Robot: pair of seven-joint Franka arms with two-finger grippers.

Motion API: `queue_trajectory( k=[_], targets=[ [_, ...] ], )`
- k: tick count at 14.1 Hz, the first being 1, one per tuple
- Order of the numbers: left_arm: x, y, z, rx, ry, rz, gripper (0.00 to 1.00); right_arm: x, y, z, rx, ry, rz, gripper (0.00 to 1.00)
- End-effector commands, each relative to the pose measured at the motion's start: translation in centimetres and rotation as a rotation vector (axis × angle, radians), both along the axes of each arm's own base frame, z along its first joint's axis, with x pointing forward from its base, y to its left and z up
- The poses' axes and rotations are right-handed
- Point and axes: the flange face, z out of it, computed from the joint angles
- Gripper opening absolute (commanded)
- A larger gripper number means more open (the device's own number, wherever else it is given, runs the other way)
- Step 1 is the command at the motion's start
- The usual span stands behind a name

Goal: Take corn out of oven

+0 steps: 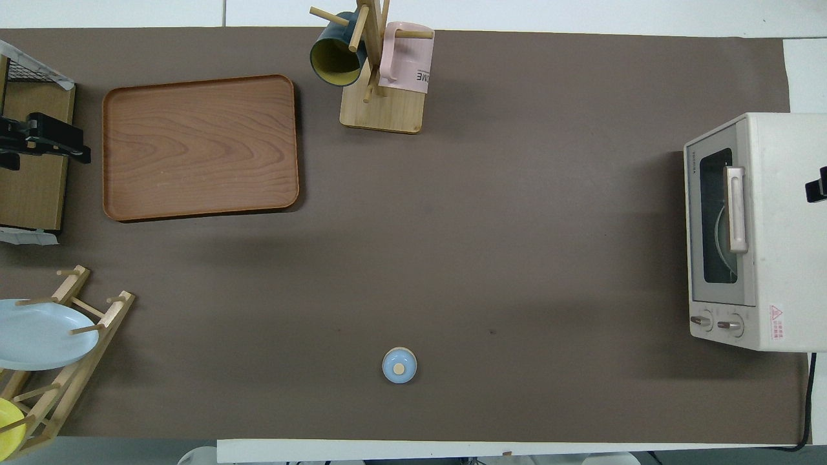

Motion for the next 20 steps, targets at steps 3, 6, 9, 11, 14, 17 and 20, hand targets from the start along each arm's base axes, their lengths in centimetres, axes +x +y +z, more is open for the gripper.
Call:
queue_trajectory(
  k=[3, 6, 9, 11, 14, 17, 20],
  targets=[
    [0.0, 0.0, 0.2, 0.013, -0.015, -0.006, 1.00, -0.3, -0.2, -0.1, 0.009, -0.009, -0.017, 1.00],
    [0.1, 0.0, 0.0, 0.012, -0.012, -0.005, 1.00, -0.3, 0.1, -0.1, 0.007, -0.007, 0.007, 1.00],
    [0.0, 0.0, 0.1, 0.011, -0.013, -0.006, 1.00, -0.7, 0.5, -1.7, 0.014, 0.020, 0.031, 0.27],
    [0.0, 0.0, 0.1, 0.011, -0.013, -0.006, 1.00, -0.3, 0.5, -4.8, 0.013, 0.001, 0.050, 0.01],
    [0.0, 0.0, 0.1, 0.011, -0.013, -0.006, 1.00, 1.6, -0.1, -11.0, -0.024, 0.007, 0.087, 0.00],
    [0.1, 0.0, 0.0, 0.013, -0.012, -0.005, 1.00, 2.5, -0.6, -15.5, -0.072, 0.045, 0.113, 0.00],
    [0.1, 0.0, 0.0, 0.013, -0.012, -0.006, 1.00, 2.3, -0.6, -18.6, -0.092, 0.037, 0.131, 0.00]
  ],
)
